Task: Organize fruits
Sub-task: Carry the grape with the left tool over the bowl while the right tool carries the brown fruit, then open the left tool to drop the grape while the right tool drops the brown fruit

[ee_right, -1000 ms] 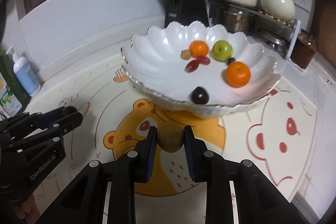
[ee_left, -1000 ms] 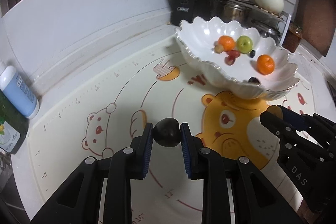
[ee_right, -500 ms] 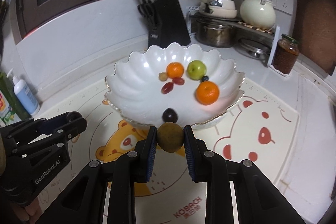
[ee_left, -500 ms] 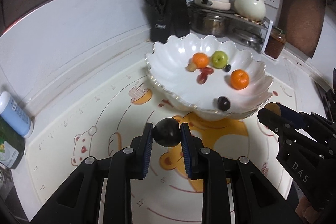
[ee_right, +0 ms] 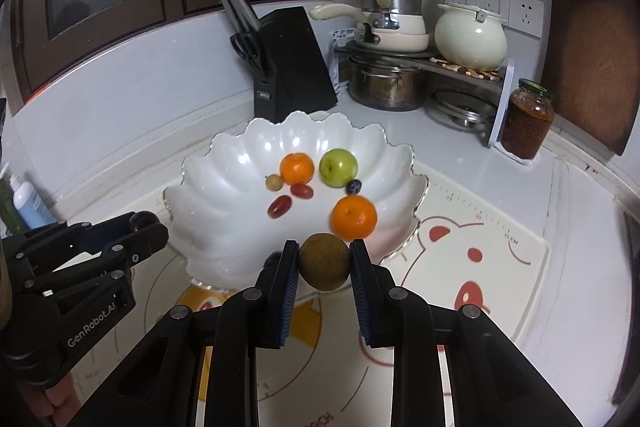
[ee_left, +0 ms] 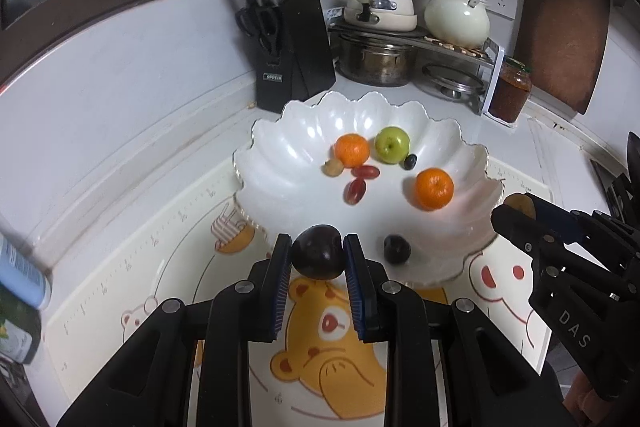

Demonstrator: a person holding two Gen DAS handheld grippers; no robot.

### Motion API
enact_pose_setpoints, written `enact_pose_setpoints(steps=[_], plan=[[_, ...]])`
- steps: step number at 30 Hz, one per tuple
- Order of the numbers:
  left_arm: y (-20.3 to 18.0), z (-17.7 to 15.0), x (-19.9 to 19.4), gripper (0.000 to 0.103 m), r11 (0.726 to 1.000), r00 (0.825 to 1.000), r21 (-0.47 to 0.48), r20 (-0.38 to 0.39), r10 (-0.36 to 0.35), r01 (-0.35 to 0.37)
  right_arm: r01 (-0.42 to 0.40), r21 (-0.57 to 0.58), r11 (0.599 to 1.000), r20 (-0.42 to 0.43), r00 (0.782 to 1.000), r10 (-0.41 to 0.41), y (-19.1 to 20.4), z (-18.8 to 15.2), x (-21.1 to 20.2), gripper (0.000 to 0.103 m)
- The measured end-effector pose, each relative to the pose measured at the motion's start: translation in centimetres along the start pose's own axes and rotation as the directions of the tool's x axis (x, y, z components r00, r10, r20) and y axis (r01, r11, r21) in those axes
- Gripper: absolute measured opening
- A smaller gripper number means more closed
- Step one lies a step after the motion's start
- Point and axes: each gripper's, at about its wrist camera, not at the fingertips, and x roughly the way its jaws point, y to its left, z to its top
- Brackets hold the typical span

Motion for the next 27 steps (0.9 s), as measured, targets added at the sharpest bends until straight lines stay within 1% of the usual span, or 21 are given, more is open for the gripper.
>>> enact_pose_setpoints(steps=[3,10,15,21,23,25,26,27], plan=[[-0.3,0.8,0.6,0.027,1.0,1.0,0.008,0.005,-0.005,0.005,-0.003,0.001,1.0,-0.004,1.0,0.003,-0.4,0.5,0.7,0.027],[-0.8,1.9,3.1,0.027,1.0,1.0,0.026,-0.018,-0.018,0.018,-0.015,0.006,1.0,-0.027,1.0,0.015,-1.2,1.3,2.7,0.027],[-1.0,2.1,4.7,0.027,0.999,0.998,0.024,-0.044,-0.038,0.039,-0.02,0.001,1.0,-0.044,0.999,0.02,-1.3,1.5,4.0,0.027],[-1.0,2.0,5.8,0.027,0.999,0.997,0.024,-0.066,-0.031,0.032,-0.03,-0.012,0.999,-0.06,0.998,0.029,-1.1,1.6,4.9,0.027],[-0.9,1.9,5.9,0.031,0.999,0.997,0.023,-0.071,-0.033,0.035,-0.023,-0.013,1.0,-0.061,0.998,0.022,-1.1,1.6,5.0,0.027],[-0.9,1.9,5.9,0.042,0.999,0.997,0.027,-0.067,-0.025,0.027,-0.021,-0.015,1.0,-0.064,0.998,0.02,-1.1,1.5,5.1,0.029],[-0.9,1.8,5.8,0.044,0.999,0.998,0.026,-0.063,-0.02,0.022,-0.02,-0.016,1.0,-0.066,0.998,0.019,-1.1,1.5,5.1,0.03],[-0.8,1.8,5.7,0.047,0.999,0.998,0.025,-0.062,-0.018,0.02,-0.017,-0.016,1.0,-0.065,0.998,0.016,-1.2,1.5,5.1,0.035]])
